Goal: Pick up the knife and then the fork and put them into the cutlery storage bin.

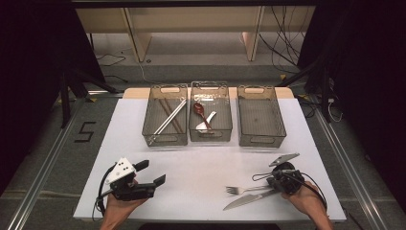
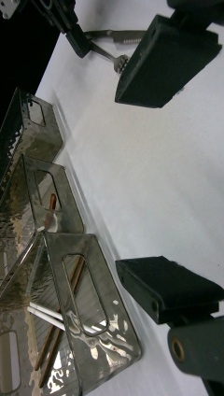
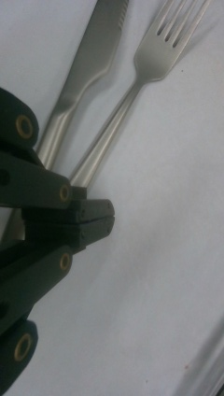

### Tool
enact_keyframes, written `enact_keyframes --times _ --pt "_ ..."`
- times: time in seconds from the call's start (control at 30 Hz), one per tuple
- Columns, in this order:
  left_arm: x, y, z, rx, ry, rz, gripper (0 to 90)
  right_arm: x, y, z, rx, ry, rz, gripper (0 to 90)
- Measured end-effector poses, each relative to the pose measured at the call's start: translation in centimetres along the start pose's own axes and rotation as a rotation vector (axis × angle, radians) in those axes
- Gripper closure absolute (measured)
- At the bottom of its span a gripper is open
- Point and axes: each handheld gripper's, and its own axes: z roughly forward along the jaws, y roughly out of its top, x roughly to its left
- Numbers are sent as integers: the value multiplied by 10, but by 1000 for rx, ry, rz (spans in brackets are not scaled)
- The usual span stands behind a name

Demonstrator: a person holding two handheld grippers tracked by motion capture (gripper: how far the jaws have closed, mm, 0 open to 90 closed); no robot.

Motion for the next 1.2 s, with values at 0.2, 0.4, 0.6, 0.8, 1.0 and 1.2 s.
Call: enact_keyframes --times 0.2,0.4,0.6,0.8,1.0,1.2 --pt "-1 0 1 2 -2 0 161 2 -11 -5 4 3 -4 900" --pt "-1 0 0 3 -2 3 161 3 -17 -6 12 -5 2 900" --pt "0 0 0 1 0 0 161 4 -21 -9 23 -4 14 900" --pt "0 0 -1 0 2 1 161 5 -22 -11 50 -1 13 900" --pt "0 0 -1 -1 5 2 161 5 -23 -14 61 8 -6 900" --pt "1 0 -1 -1 6 2 161 4 -19 -30 33 77 -121 683"
